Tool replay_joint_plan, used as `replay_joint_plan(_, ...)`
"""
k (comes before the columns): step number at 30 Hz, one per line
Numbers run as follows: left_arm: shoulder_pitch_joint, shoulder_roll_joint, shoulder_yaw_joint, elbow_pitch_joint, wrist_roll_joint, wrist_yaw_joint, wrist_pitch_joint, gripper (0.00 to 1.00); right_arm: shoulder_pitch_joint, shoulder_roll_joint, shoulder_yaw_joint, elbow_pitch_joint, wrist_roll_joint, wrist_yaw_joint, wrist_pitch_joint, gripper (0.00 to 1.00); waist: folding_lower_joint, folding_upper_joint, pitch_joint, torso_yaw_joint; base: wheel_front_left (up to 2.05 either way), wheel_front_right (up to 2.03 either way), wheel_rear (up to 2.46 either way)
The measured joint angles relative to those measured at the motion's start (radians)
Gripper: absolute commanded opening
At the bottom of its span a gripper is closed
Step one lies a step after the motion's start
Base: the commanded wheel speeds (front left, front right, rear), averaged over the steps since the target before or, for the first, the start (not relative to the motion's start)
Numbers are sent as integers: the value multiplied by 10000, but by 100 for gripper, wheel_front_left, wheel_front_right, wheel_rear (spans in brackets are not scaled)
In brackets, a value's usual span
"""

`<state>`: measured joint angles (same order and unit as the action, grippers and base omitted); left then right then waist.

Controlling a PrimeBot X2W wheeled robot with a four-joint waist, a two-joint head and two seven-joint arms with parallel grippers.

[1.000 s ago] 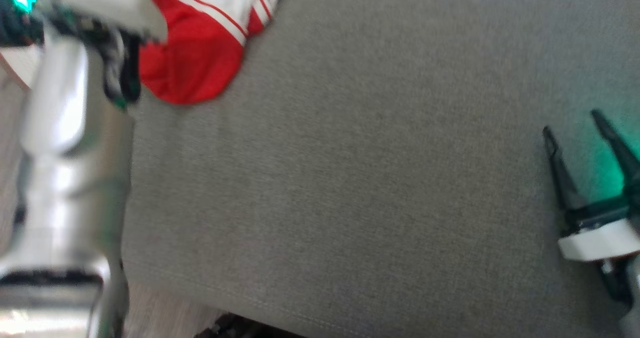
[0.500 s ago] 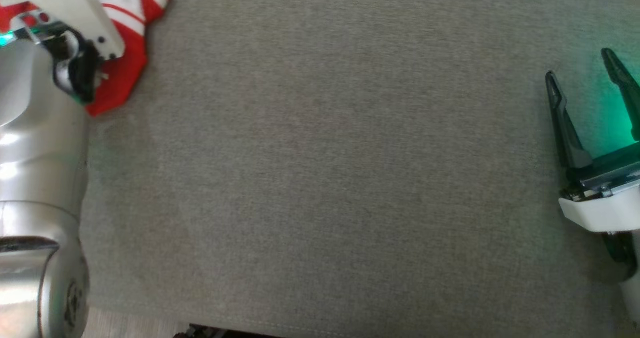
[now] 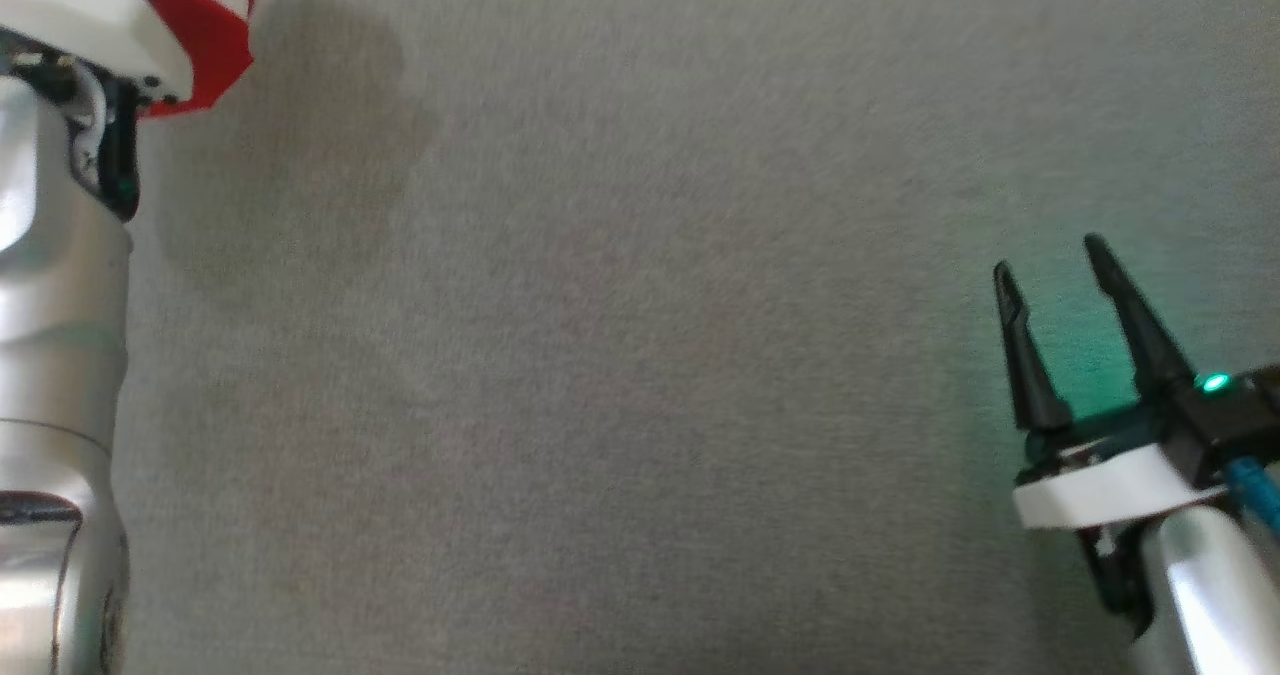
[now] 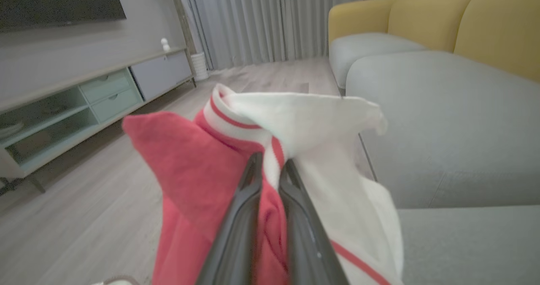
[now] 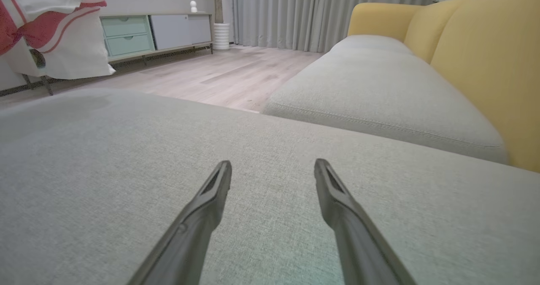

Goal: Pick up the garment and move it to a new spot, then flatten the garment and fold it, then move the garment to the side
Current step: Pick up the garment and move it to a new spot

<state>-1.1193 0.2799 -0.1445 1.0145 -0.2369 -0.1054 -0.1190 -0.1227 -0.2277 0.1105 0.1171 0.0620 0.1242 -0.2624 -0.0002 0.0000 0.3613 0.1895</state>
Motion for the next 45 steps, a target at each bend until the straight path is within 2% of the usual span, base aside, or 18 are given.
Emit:
replay_joint_plan(6, 14, -84, -796, -1051, -46, -192, -127, 0, 542, 673, -35, 117, 0, 0, 0, 100, -1, 0, -1335, -591, 0, 0, 0)
replay_joint_plan(11, 536, -495, -2069, -2686, -828, -196, 715, 0, 848, 1032, 25, 173, 6, 0, 0, 100, 0, 0, -2240, -1699, 0, 0, 0)
replay_joint_plan(12, 536, -495, -2069, -2686, -828, -196, 715, 0, 848, 1032, 25, 173, 6, 0, 0, 100, 0, 0, -2240, -1699, 0, 0, 0)
replay_joint_plan(13, 1010, -616, -2819, -3421, -1333, -196, 1126, 0, 944, 1095, 21, 178, 42, 0, 0, 100, -1, 0, -2439, -2122, 0, 0, 0)
replay_joint_plan(14, 1010, -616, -2819, -3421, -1333, -196, 1126, 0, 944, 1095, 21, 178, 42, 0, 0, 100, -1, 0, -2439, -2122, 0, 0, 0)
replay_joint_plan(18, 2363, -652, -4111, -4652, -2008, -272, 1394, 0, 1078, 1235, -13, 197, 125, 0, 0, 100, 0, 1, -2686, -2968, 0, 0, 0)
replay_joint_plan(23, 4481, -740, -5016, -4656, -1814, -104, 717, 0, 1133, 1402, 19, 197, 222, 0, 0, 100, 1, 0, -2658, -3861, 0, 0, 0)
replay_joint_plan(27, 5801, -1313, -5524, -3935, -1457, 407, -522, 0, 1109, 1501, 77, 207, 263, 0, 0, 100, 4, 0, -2267, -4266, 0, 0, 0)
replay_joint_plan(28, 6022, -1450, -5637, -3764, -1386, 474, -779, 86, 1104, 1522, 88, 213, 265, 0, 0, 100, 5, 0, -2174, -4339, 0, 0, 0)
replay_joint_plan(29, 6197, -1563, -5737, -3634, -1266, 593, -976, 100, 1097, 1534, 79, 217, 270, 0, 0, 100, 4, 0, -2094, -4397, 0, 0, 0)
replay_joint_plan(34, 6567, -1931, -5697, -3722, -951, 1363, -1302, 100, 1103, 1536, -180, 374, 366, 0, 0, 100, 4, 0, -2046, -4285, 0, 0, 0)
replay_joint_plan(38, 7188, -2044, -4892, -5513, -520, 2192, -1308, 100, 1133, 1540, -253, 573, 481, 0, 0, 100, 4, 0, -2410, -3877, 0, 0, 0)
replay_joint_plan(42, 8558, -2056, -4029, -6869, -244, 2635, -1348, 100, 1383, 1553, -410, 709, 539, 0, 0, 100, 1, 0, -2949, -3285, 0, 0, 0)
replay_joint_plan(45, 9670, -2050, -3310, -7630, -261, 2640, -1348, 100, 1690, 1599, -537, 775, 541, 0, 0, 100, 0, 0, -3290, -2771, 0, 0, 0)
